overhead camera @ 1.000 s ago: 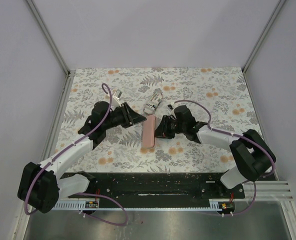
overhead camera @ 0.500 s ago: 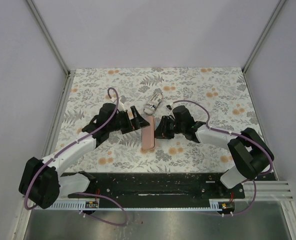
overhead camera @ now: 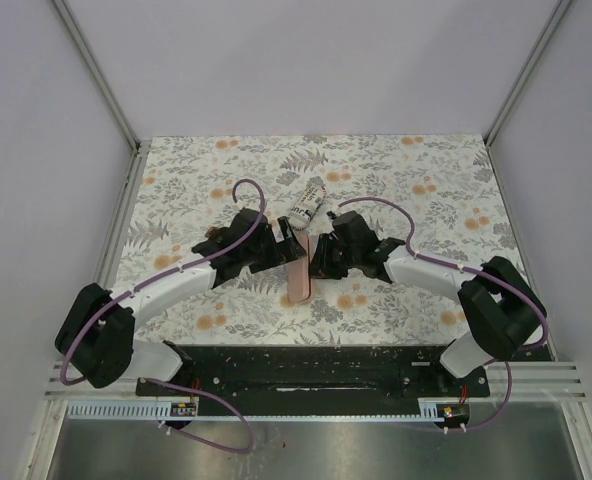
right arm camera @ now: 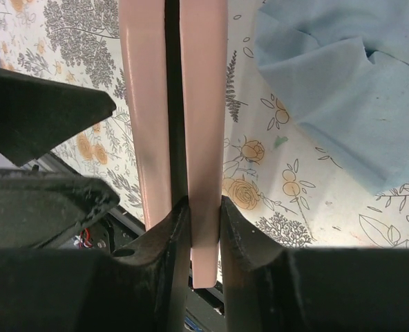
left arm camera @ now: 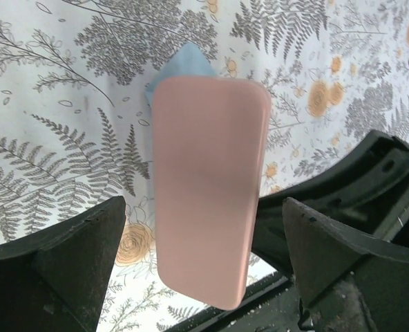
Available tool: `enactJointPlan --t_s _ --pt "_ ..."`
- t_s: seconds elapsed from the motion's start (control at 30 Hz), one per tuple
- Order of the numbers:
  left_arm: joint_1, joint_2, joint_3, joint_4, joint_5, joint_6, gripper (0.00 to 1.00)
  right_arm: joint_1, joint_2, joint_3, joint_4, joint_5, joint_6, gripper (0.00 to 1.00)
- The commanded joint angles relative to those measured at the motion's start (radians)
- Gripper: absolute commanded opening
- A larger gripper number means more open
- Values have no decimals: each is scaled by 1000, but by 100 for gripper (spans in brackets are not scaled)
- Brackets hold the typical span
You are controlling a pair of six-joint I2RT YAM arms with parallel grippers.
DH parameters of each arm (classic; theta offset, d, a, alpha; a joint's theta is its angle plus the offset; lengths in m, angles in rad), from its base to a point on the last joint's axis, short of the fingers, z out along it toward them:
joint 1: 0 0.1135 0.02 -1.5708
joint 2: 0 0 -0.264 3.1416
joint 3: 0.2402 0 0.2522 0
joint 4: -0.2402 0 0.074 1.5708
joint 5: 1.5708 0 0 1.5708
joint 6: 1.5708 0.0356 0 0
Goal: Organize the sunglasses
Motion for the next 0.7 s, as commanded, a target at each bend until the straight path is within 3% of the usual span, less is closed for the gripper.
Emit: enactJointPlan --t_s 0.0,0.37,0.57,0.67 --pt "-8 26 54 -3 -93 -2 99 15 -32 44 20 26 -12 14" --pt "-63 150 130 -13 -102 62 99 17 -27 57 10 18 -20 13" --pt "-63 167 138 -101 -214 80 69 17 -44 57 -35 62 -25 13" --pt "-64 170 132 -136 -255 94 59 17 -47 57 -65 102 -20 13"
